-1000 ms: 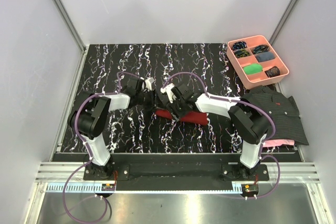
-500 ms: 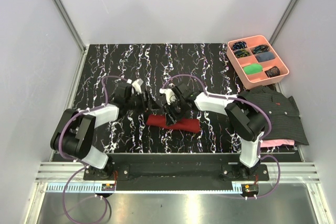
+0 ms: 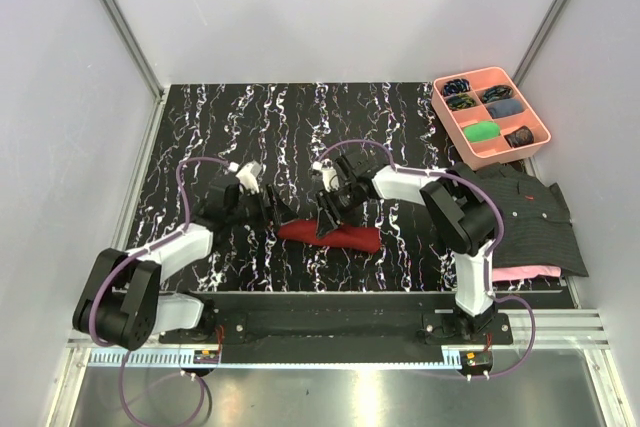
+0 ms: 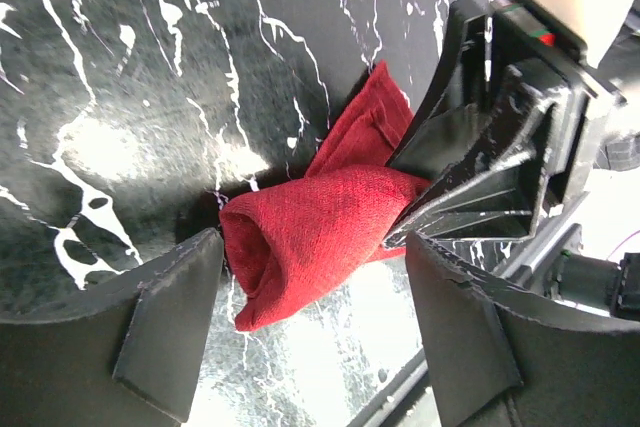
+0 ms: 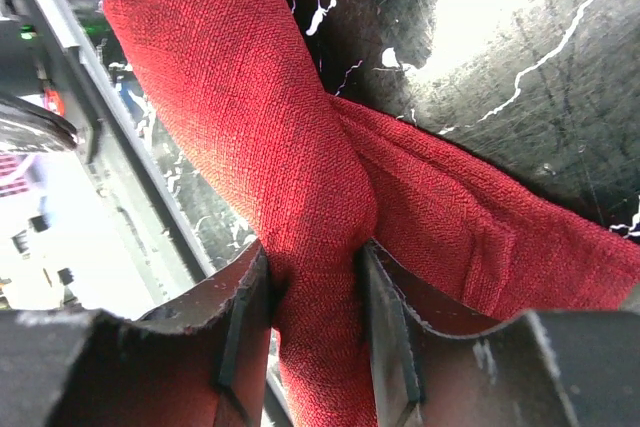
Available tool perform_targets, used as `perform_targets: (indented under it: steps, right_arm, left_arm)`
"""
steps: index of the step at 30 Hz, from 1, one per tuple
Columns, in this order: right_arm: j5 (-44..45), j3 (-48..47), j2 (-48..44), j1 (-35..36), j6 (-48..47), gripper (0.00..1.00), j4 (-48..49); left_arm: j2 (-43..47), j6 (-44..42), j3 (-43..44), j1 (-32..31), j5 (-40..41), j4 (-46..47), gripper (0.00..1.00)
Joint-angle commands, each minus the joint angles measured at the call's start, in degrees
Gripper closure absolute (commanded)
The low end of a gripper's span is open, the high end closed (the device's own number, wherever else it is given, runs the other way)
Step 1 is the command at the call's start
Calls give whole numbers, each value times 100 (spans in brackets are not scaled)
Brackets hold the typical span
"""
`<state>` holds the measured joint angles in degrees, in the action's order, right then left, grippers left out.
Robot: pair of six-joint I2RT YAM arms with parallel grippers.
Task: Fold the napkin, place the utensils inside, and roll it up
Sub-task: Roll the napkin at the center of the board.
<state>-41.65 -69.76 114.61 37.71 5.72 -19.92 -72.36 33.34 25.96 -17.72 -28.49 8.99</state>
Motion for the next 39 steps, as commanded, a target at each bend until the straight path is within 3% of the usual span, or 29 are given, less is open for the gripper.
perform_targets:
  steps: [1, 6, 9, 13, 14, 20, 25, 30, 37, 39]
  right_arm:
    - [-229, -90, 413, -80, 26, 56, -530]
    - [-493, -240, 615, -177, 96, 54, -583]
    - [-642, -319, 729, -256, 131, 53, -635]
    - [-783, -425, 844, -326, 175, 52, -706]
    - [-801, -442, 835, -361, 210, 52, -706]
    - [-652, -653, 590, -475, 351, 45, -768]
    - [22, -829, 63, -502, 334, 30, -934]
    - [1061, -628, -885, -441, -70, 27, -882]
    - [3352, 303, -2099, 788, -1019, 26, -145]
    - [3610, 559, -2293, 1185, -1134, 26, 145]
  left_arm:
    - [38, -197, -47, -13, 160, 296, 23]
    - [-208, -144, -82, -48, -68, 585, 26]
    - [-349, -83, -108, -48, -183, 866, 34]
    - [-639, 76, -56, -48, -341, 1174, 58]
    - [-752, 93, -47, -48, -385, 1210, 68]
    - [-876, 129, 129, -48, -334, 1175, 100]
    - [-1087, 94, 488, -39, -69, 596, 100]
    - [-1570, 137, 770, 14, -42, 261, 100]
    - [-2036, 208, 1130, 154, -174, 103, 100]
    - [-2159, 199, 1201, 172, -218, 41, 100]
